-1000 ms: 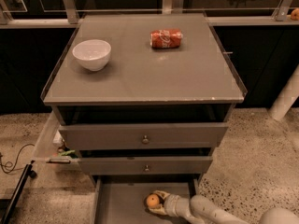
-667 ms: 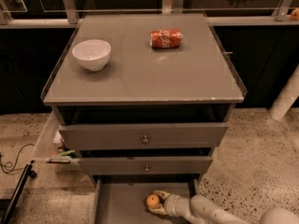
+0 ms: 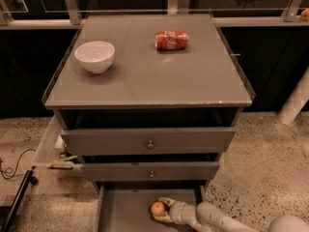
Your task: Place orange into bottom drawer
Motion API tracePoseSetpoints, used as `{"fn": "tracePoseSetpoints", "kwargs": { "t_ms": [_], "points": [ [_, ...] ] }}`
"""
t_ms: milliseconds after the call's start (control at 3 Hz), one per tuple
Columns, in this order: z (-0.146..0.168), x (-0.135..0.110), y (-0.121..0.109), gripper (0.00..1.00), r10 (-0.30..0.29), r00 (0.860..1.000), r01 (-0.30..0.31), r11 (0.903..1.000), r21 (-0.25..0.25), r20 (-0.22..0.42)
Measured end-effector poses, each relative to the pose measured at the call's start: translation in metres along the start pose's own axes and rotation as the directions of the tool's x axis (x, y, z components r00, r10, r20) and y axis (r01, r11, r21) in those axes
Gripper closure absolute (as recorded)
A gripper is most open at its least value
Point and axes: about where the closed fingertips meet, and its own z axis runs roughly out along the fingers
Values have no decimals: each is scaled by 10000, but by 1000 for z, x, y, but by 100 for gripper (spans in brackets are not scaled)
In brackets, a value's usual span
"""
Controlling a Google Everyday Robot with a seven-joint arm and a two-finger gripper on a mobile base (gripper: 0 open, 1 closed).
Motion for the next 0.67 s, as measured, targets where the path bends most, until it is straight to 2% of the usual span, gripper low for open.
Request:
{"fn": "tracePoseSetpoints", "kwargs": {
  "t_ms": [333, 667],
  "points": [
    [0, 0, 0, 11, 0, 10000, 0, 10000, 0, 0],
    [0, 0, 0, 0, 0, 10000, 0, 10000, -1, 1]
  ]
}}
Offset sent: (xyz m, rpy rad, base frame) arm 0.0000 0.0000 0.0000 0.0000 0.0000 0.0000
